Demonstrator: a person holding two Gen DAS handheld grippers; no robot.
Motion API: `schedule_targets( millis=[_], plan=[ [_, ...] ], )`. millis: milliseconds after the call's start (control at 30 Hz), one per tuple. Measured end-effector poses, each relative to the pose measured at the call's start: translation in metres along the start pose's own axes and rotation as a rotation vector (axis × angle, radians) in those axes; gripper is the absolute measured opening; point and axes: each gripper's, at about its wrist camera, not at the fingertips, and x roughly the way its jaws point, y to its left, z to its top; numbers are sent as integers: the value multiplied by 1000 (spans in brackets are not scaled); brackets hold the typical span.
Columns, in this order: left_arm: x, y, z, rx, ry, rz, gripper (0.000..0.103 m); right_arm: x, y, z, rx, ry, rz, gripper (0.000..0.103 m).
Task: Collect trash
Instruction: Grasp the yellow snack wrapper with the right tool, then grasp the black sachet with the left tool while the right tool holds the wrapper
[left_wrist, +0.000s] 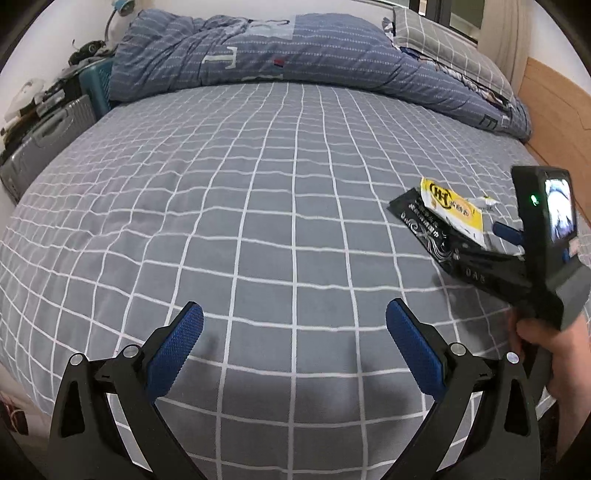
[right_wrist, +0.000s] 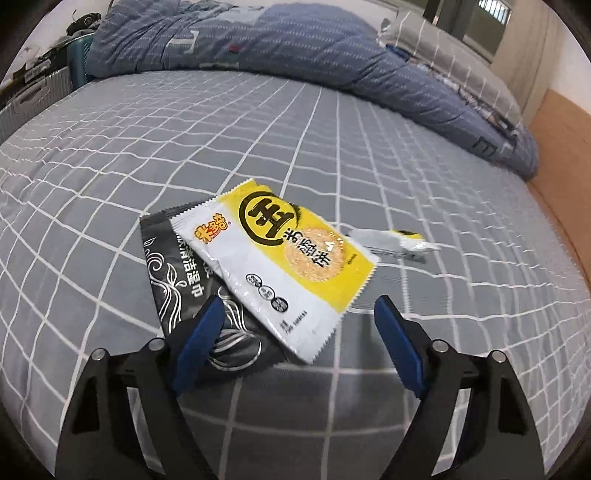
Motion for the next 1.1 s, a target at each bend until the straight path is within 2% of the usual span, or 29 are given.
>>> schedule_targets(
  millis=[133,300,433,667,867,1100],
  plan=[
    [1,6,-5,-5,10,5,97,13,-6,5,56,26,60,58],
    [4,6,-9,5,16,13,97,15,-10,7,89,39,49,28],
    [8,5,-6,-9,20,7,97,6,-20,6,126,21,66,15],
    [19,-23,6,-15,15,-36,97,-28,-35,1,122,-41,54,11],
    [42,-66,24,-23,27,-102,97,-57,-63,-6,156,-98,56,11],
    [77,-110,52,-37,31,-135,97,-79,-97,-13,186,-138,37,11]
  ],
)
